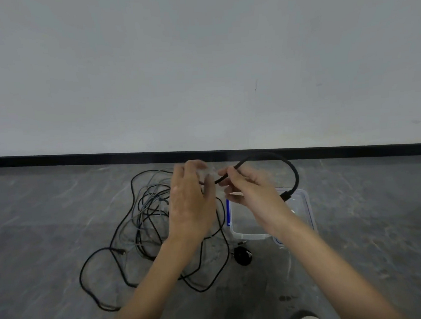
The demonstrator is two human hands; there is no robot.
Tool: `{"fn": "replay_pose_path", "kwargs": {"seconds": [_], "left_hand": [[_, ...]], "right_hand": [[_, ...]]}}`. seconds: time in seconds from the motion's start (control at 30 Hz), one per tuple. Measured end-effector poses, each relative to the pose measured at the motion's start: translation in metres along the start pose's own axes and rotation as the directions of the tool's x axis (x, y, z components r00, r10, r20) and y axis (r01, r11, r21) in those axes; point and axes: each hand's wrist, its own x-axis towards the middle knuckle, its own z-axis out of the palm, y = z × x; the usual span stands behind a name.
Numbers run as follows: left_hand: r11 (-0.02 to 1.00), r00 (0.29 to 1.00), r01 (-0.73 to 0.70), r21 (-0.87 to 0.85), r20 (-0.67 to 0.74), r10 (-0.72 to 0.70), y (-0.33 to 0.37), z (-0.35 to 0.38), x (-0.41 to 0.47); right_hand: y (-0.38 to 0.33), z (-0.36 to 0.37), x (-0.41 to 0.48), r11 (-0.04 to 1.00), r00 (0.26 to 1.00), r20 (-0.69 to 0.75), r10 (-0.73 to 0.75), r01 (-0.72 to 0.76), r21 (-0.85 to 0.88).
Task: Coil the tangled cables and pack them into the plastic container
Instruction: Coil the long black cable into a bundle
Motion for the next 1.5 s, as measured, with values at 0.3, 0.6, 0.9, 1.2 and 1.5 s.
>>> {"fn": "replay_pose_path", "kwargs": {"seconds": [0.3, 0.6, 0.9, 1.2, 1.5], "left_hand": [[0.364, 0.576, 0.816, -0.448, 0.593, -0.562, -0.013, 0.017, 0.009], [0.354, 0.735, 0.661, -0.661, 0.479, -0.479, -0.026, 0.011, 0.025], [0.595, 0.846, 0.502, -0.627, 0.498, -0.189, -0.034, 0.005, 0.038], [0.912, 0.685, 0.209, -0.353, 0.719, 0.121, -0.031, 0.006, 0.023], [0.940, 0.691, -0.305, -0.152, 0.644, 0.329, -0.047, 0.023, 0.015]], "right_hand": [[0.009, 0.010, 0.010, 0.976, 0.993, -0.095, -0.071, 0.050, -0.210], [0.001, 0.007, 0.002, 0.927, 0.999, 0.034, 0.023, -0.009, -0.374], [0.005, -0.014, 0.011, 0.817, 0.926, 0.299, 0.231, -0.017, -0.577], [0.000, -0.028, 0.030, 0.942, 0.991, 0.130, 0.044, 0.002, -0.336], [-0.002, -0.047, 0.045, 0.977, 0.995, -0.086, -0.040, 0.021, -0.214]]}}
